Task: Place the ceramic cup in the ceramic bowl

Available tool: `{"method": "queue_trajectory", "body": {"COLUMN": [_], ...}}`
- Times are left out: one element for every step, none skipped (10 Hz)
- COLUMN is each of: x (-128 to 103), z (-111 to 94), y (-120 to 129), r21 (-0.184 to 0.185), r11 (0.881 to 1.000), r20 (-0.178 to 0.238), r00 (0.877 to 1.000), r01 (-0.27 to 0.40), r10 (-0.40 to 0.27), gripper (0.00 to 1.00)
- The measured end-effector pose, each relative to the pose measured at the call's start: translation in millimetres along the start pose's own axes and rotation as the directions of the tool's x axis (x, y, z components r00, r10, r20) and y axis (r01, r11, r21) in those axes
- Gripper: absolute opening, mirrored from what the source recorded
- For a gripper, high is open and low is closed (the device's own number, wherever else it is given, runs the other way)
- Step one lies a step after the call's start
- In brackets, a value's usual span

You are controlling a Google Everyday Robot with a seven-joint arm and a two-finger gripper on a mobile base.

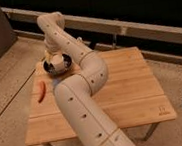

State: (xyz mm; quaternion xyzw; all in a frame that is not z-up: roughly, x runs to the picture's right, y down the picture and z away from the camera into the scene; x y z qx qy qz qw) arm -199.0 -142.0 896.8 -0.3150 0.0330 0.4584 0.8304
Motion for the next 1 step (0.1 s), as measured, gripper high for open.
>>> {"method": "queue_trajectory", "body": {"x": [-0.1], "z": [-0.2], "y": [-0.1], "r21": [0.000], "r11": [1.000], "r20": [0.000], "r00": [1.000], "r01": [0.000], "r10": [0.000], "gripper": [0.68]}}
